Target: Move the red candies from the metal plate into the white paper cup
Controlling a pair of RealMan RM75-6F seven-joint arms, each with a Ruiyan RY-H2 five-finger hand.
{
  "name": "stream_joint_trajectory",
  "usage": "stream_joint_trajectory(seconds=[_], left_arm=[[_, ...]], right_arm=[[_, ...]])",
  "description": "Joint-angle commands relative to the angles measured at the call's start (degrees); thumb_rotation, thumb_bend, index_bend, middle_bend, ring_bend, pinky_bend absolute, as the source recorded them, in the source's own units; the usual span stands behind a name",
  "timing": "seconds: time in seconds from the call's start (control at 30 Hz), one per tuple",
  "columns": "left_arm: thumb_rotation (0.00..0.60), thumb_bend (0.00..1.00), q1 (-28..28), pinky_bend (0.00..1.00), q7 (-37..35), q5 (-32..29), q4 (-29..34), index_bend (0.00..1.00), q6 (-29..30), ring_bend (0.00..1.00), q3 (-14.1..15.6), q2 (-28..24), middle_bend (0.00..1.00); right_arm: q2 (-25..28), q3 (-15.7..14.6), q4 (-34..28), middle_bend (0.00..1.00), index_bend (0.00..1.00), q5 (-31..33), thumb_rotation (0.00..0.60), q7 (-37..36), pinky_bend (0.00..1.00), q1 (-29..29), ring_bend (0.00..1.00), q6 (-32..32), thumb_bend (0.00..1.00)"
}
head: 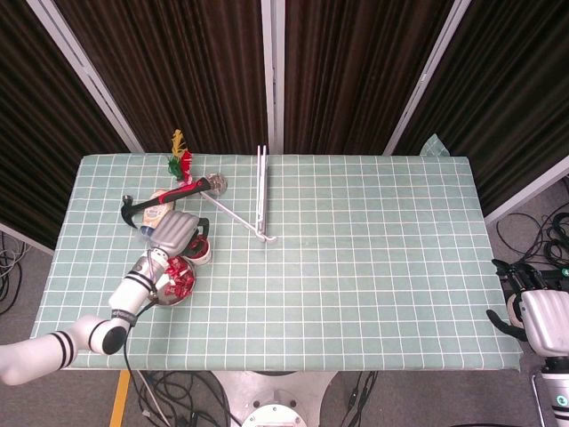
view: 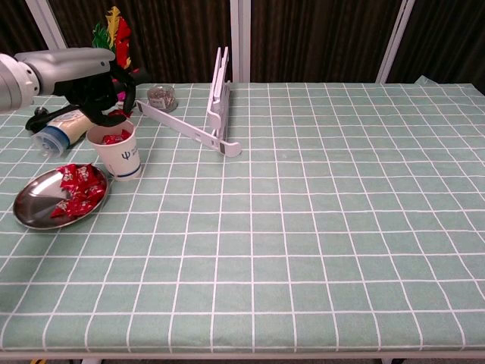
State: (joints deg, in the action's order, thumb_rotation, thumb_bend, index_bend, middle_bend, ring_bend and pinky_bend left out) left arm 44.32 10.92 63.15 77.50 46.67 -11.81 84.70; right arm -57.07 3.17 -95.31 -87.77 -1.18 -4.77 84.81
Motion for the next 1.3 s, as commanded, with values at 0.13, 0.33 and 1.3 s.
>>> stream_joint_trajectory(seconds=[0.13,0.33,1.3], left_arm=[[0.6,0.39,-1.02,1.0,2.67,-1.42,1.56,0.52,1.16,0.99,1.72,-1.51,0.96],[0.6,0.38,-4.8,1.0,3.41,-0.83,7.22,0.45,7.07,0.98,3.15,-5.18,0.95],[0.6,0.35,-11.57,1.0,-5.94,15.14,4.53,0.45,8.2,0.98,12.55,-3.6,0.95]], right_arm=[[0.0,0.08,0.21,0.32,0.17,-0.06,0.6,-0.34,0.48,-0.09,0.2,-0.06,0.11],[0.05,0.13,0.17,0.32,0.17,-0.29,0.6,-0.41,0.48,-0.16,0.2,0.03,0.11],[0.22,-0.02,-0.88,0.32,0.17,-0.89,0.6,0.72,0.48,-0.13,0.2,0.41,0.11]])
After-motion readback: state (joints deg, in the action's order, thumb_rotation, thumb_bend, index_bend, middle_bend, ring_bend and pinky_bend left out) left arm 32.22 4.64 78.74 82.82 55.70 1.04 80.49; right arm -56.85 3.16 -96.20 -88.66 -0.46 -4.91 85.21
